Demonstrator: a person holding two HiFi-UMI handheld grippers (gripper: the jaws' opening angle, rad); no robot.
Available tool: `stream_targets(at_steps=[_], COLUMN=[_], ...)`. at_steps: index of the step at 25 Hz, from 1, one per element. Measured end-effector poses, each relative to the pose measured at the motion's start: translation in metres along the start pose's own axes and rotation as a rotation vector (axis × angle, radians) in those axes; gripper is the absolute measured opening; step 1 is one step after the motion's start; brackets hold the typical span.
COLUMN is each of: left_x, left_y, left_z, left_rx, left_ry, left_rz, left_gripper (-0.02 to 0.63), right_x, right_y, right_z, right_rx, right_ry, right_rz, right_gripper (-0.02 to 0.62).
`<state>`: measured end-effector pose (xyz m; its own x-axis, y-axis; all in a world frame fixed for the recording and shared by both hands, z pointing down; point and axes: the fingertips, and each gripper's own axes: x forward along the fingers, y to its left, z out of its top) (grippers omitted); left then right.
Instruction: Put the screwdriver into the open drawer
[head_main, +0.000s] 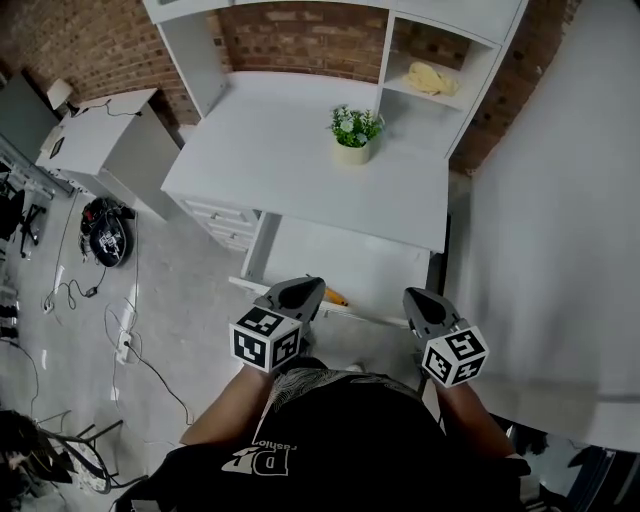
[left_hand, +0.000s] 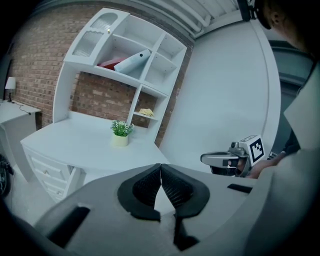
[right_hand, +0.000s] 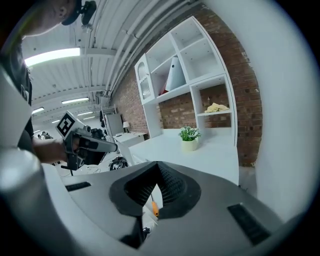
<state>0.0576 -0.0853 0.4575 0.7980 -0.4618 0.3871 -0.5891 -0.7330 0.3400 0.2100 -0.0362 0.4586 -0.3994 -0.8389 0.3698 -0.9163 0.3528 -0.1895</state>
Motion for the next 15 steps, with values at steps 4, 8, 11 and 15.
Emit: stream_targets(at_steps=[4, 8, 11, 15], left_x=[-0.013, -0.022, -0.025, -0.028], left_y=[-0.007, -0.002, 0.002, 0.007], left_z=[-0.008, -0.006, 0.002, 0.01], left_rx=[0.007, 0.019, 0.03, 0.054], left_ry=[0.009, 0.022, 0.032, 0.044], left_rz=[0.03, 0.029, 0.009, -0.033], left_gripper=[0.018, 0.018, 0.018, 0.018], right_x=[-0.013, -0.012, -0.007, -0.001], right_y=[0.009, 0.016, 0.02, 0.031], right_z=[-0.005, -0.005, 0.0, 0.01], right_rx=[-0.021, -0.008, 0.005, 0.016], right_ry=[0.0, -0.006, -0.009, -0.016], right_rz=[0.013, -0.008, -0.034, -0.054], right_gripper=[0.003, 0.003, 0.003, 0.003])
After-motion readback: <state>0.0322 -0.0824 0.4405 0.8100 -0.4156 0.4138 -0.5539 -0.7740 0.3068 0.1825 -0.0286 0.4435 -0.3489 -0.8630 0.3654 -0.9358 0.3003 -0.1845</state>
